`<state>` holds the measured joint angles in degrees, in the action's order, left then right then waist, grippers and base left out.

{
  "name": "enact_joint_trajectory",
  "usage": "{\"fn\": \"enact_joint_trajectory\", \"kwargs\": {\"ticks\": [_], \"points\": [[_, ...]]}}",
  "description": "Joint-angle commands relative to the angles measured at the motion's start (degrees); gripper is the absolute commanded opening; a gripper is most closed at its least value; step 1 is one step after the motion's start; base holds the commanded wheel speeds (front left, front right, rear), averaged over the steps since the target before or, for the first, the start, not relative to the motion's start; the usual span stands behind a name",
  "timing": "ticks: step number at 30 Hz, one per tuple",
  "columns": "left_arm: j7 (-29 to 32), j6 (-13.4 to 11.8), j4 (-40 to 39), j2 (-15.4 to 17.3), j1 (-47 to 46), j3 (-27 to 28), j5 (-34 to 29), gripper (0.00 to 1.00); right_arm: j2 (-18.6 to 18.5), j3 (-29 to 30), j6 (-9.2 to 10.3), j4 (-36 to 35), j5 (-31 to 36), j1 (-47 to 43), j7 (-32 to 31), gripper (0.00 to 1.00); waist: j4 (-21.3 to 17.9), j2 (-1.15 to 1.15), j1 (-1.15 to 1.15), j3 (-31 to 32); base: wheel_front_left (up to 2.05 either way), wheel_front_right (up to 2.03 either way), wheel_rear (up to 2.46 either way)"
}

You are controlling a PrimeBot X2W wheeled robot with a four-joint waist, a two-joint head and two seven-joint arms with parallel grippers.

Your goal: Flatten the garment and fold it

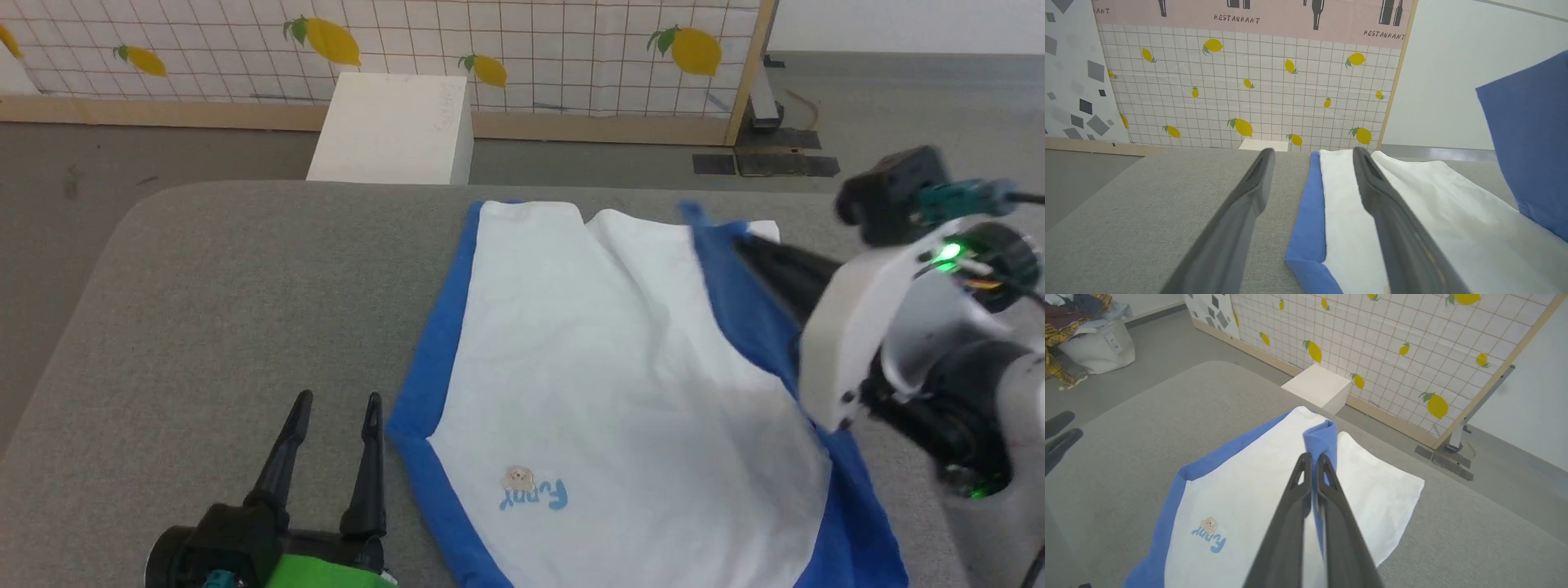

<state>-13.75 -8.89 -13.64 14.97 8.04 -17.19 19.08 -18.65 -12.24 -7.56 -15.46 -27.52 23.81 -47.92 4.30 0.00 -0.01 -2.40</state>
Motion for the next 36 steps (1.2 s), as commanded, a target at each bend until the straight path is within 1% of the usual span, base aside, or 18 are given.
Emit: {"fn": "enact_joint_trajectory", "kwargs": {"ticks": [1,3,4,5,8,12,16,21,24,29,30,31,32,33,36], "points": [[-0.02,-0.27,-0.22,0.36,0.60,0.17,0.01,1.00,0.99,-2.03,0.08,0.31,-0.67,-1.15,0.50,0.00,0.77,0.00,0.01,-0.40,0.00,0.00,0.00],[-0.01,-0.23,-0.24,0.21,0.39,-0.07,0.07,1.00,2.06,-5.44,0.08,1.54,-0.99,-1.84,1.57,0.00,1.58,0.00,0.01,-0.81,0.00,0.00,0.00],[-0.02,-0.03,-0.01,0.01,0.02,-0.43,0.15,1.00,2.66,-8.74,0.08,3.60,-1.05,-2.54,2.94,0.00,2.52,0.00,0.01,-1.12,0.00,0.00,0.00],[-0.04,0.07,0.14,-0.11,-0.19,-0.63,0.19,1.00,2.67,-10.81,0.08,4.82,-0.59,-2.79,3.99,0.00,3.04,0.00,0.01,-1.28,0.00,0.00,0.00],[-0.13,0.26,0.73,-0.41,-0.64,-0.95,0.34,1.00,3.35,-15.69,0.08,9.14,0.35,-3.80,7.35,0.00,4.50,0.00,0.01,-1.63,0.00,0.00,0.00],[-0.26,0.48,1.49,-0.71,-0.92,-1.29,0.56,1.00,5.76,-20.57,0.08,15.20,0.70,-5.25,11.35,0.00,6.16,0.00,0.01,-1.87,0.00,0.00,0.00],[-0.36,0.64,2.03,-0.80,-1.01,-1.47,0.71,1.00,8.50,-25.38,0.08,20.54,0.22,-6.58,13.84,0.00,7.35,0.00,0.01,-1.83,0.00,0.00,0.00],[-0.45,0.65,2.37,-0.81,-0.89,-1.66,0.79,1.00,10.70,-29.73,0.08,26.22,0.19,-7.79,15.95,0.00,8.05,0.00,0.01,-1.56,0.00,0.00,0.00],[-0.51,0.66,2.63,-0.94,-0.81,-1.85,0.91,1.00,10.78,-31.63,0.08,30.51,2.15,-7.87,17.23,0.00,8.13,0.00,0.01,-1.48,0.00,0.00,0.00],[-0.59,0.74,3.07,-1.19,-0.79,-2.12,1.15,1.00,11.09,-33.14,0.08,37.32,4.48,-8.07,18.42,0.00,7.81,0.00,0.01,-1.37,0.00,0.00,0.00],[-0.62,0.76,3.13,-1.23,-0.83,-2.14,1.20,1.00,11.24,-33.40,0.08,38.23,4.49,-7.98,18.66,0.21,7.70,0.00,0.01,-1.43,0.00,0.00,0.00],[-0.64,0.77,3.17,-1.25,-0.87,-2.13,1.24,1.00,11.40,-33.40,0.08,38.75,4.34,-7.86,19.11,0.34,7.57,0.00,0.01,-1.48,0.00,0.00,0.00],[-0.66,0.80,3.20,-1.27,-0.90,-2.11,1.31,1.00,11.61,-33.54,0.08,39.24,4.16,-7.63,19.52,0.71,7.32,0.00,0.01,-1.56,0.00,0.00,0.00],[-0.68,0.81,3.24,-1.28,-0.92,-2.09,1.36,1.00,11.76,-33.63,0.08,39.48,3.86,-7.44,19.73,1.00,7.10,0.00,0.01,-1.61,0.00,0.00,0.00],[-0.73,0.79,3.38,-1.26,-0.95,-2.01,1.43,1.00,12.29,-33.05,0.08,39.05,2.07,-6.75,20.50,1.00,6.27,0.00,0.01,-1.70,0.00,0.00,0.00]]}}
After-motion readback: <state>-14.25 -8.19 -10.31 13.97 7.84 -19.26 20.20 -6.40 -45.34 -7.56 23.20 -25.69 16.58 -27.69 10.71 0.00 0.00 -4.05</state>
